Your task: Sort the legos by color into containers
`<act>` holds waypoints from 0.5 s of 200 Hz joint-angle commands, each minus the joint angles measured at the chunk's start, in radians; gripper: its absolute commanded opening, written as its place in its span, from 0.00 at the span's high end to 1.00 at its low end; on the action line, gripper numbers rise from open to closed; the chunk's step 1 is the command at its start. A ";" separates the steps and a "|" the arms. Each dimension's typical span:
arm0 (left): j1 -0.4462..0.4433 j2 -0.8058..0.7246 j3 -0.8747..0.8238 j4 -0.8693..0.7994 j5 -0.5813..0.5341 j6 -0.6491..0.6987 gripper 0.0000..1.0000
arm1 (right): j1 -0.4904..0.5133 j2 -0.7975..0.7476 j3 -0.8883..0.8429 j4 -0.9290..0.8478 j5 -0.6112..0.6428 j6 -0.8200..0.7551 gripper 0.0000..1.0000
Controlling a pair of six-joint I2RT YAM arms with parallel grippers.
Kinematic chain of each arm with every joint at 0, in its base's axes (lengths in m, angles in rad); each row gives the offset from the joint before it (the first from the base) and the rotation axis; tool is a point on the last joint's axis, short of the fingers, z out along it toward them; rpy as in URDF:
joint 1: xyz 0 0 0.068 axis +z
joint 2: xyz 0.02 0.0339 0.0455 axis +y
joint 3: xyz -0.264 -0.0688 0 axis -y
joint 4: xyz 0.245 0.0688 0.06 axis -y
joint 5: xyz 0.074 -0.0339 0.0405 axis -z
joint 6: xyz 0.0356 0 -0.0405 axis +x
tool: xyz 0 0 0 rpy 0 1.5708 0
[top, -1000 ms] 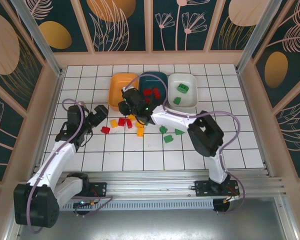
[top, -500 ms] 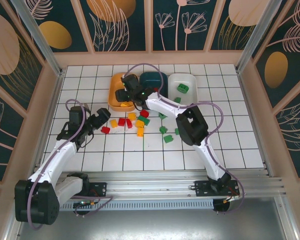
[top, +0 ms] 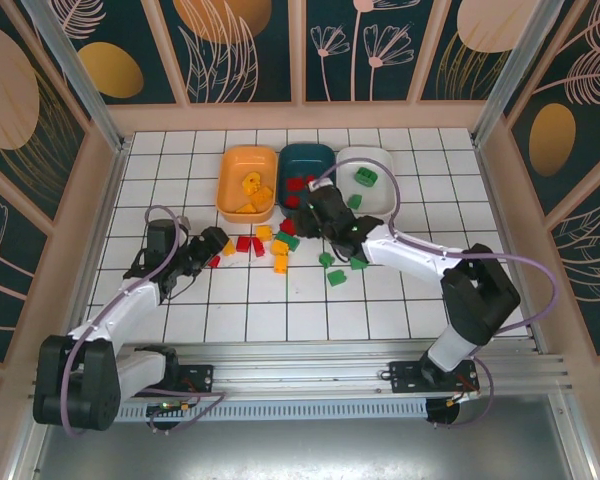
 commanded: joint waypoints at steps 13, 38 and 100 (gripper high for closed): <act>-0.086 0.010 0.013 0.119 0.018 -0.062 0.20 | -0.027 -0.010 -0.089 0.024 0.011 0.011 0.27; -0.155 0.040 0.031 0.133 0.009 -0.069 0.20 | -0.042 0.026 -0.087 0.026 -0.007 -0.017 0.25; -0.160 0.007 0.031 0.089 -0.002 -0.063 0.19 | -0.088 0.145 -0.025 0.032 -0.039 -0.050 0.23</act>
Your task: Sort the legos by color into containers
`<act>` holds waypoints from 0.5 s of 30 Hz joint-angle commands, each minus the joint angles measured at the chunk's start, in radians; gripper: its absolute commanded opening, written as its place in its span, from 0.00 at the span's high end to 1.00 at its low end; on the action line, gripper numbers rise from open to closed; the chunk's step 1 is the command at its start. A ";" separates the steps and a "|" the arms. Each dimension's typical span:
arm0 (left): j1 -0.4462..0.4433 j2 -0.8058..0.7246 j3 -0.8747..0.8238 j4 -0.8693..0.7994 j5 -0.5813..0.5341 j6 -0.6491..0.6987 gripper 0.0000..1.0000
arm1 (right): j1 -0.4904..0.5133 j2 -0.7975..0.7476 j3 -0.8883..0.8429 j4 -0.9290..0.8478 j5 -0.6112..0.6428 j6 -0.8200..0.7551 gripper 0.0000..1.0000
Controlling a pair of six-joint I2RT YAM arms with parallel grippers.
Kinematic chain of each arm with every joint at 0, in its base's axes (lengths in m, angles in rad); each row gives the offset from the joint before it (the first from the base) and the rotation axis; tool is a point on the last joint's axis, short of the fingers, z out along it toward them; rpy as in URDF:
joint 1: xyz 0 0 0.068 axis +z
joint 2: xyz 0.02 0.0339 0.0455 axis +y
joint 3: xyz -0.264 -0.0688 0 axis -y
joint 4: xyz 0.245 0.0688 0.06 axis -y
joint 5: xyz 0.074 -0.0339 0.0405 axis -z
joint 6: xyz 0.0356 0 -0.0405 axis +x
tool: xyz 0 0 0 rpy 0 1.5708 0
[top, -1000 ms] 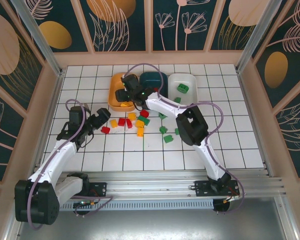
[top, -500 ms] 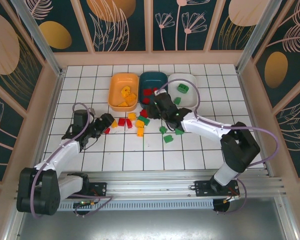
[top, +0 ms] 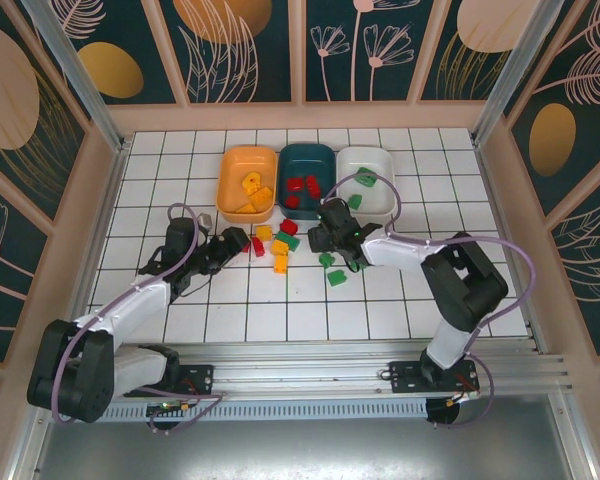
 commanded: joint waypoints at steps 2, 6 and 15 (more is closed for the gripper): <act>-0.003 -0.038 0.015 -0.011 -0.010 -0.001 0.18 | -0.012 0.055 0.074 0.014 -0.020 -0.038 0.24; -0.003 -0.029 0.020 -0.024 0.002 0.005 0.18 | -0.013 0.126 0.138 -0.001 -0.030 -0.051 0.27; -0.003 -0.055 0.031 -0.058 -0.017 0.023 0.17 | -0.004 0.158 0.151 -0.014 -0.012 -0.038 0.56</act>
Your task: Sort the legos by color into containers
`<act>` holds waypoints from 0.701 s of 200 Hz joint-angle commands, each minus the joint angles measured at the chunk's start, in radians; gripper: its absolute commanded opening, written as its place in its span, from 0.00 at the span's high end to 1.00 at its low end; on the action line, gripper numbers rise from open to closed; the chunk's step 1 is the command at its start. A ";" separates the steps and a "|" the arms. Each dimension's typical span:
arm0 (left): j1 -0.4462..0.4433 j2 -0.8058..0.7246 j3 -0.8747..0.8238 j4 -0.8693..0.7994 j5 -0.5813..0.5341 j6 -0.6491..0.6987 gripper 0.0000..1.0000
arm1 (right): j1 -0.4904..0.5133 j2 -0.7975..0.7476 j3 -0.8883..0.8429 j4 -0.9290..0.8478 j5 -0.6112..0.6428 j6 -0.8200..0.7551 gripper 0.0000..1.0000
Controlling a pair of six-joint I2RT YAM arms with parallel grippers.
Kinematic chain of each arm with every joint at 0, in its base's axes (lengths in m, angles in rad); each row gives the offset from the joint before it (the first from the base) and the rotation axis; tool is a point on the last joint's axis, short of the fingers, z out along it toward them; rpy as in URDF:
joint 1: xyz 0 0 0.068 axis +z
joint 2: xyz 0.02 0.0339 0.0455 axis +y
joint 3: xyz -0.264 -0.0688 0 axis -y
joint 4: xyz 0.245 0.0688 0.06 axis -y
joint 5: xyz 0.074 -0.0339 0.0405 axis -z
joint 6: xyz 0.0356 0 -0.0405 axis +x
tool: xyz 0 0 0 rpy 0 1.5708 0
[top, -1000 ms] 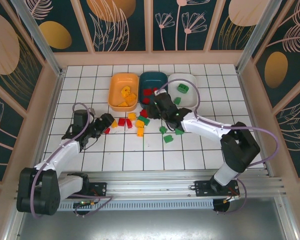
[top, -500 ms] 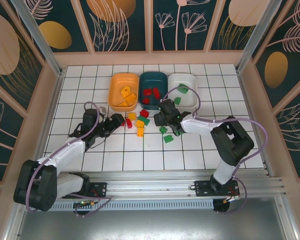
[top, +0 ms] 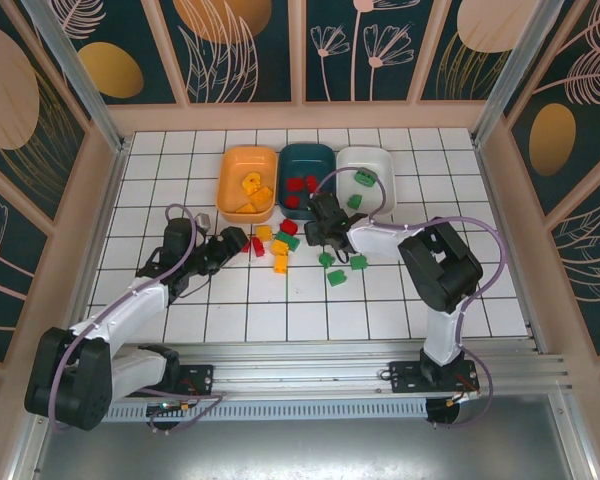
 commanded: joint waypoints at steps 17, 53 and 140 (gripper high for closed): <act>-0.003 -0.003 0.045 -0.030 -0.007 0.027 0.18 | 0.014 -0.026 -0.012 0.001 0.030 -0.002 0.72; -0.002 -0.003 0.058 -0.039 -0.011 0.032 0.20 | 0.109 -0.167 -0.035 -0.026 0.132 -0.016 0.75; -0.140 0.051 0.154 -0.035 -0.073 0.020 0.26 | -0.222 -0.218 0.059 -0.057 0.021 0.037 0.77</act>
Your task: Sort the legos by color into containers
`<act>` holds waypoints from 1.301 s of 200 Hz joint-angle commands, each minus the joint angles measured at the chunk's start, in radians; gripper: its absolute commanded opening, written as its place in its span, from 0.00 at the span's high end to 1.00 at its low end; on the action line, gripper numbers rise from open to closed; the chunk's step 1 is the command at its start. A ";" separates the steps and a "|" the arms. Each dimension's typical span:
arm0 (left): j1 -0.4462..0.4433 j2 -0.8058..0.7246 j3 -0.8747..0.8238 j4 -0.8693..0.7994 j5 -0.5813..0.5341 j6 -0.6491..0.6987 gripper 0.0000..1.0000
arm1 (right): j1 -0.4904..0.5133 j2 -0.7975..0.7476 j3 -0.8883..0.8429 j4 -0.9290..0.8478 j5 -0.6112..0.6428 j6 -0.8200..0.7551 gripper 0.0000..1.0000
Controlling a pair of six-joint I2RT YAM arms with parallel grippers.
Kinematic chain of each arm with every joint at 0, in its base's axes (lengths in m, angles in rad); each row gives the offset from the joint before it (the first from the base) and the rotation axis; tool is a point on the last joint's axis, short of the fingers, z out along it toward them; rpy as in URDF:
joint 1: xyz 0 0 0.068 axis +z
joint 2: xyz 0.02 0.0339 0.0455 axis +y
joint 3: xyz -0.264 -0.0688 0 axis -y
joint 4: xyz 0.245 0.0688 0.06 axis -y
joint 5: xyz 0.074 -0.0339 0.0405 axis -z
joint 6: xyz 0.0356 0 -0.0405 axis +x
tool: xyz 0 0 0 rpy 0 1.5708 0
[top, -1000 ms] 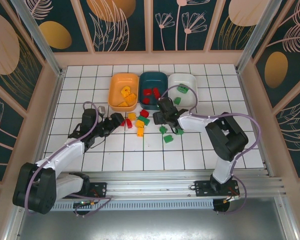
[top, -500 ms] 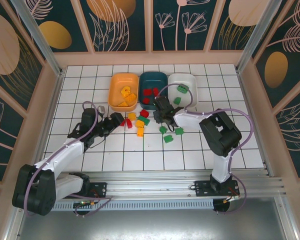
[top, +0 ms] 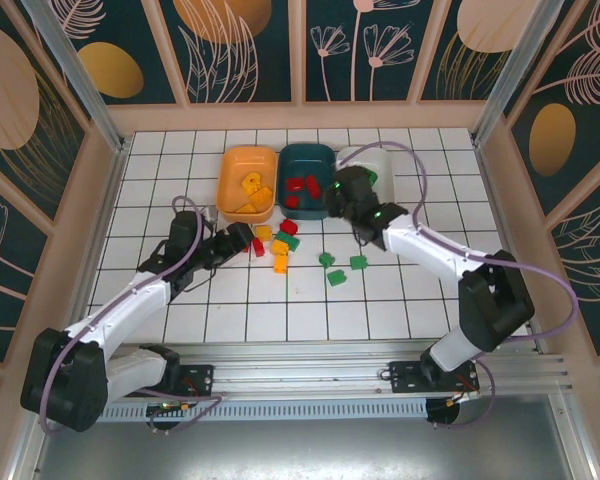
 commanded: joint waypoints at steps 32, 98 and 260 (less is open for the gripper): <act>-0.042 0.039 0.087 0.000 -0.043 -0.009 0.18 | -0.206 0.262 0.198 -0.120 0.008 0.069 0.76; 0.003 -0.091 0.075 -0.139 -0.238 0.001 0.01 | -0.209 0.238 0.290 -0.180 0.010 0.065 0.41; 0.255 -0.105 -0.093 -0.221 -0.269 -0.087 0.01 | 0.485 0.324 0.211 -0.299 0.228 0.642 0.34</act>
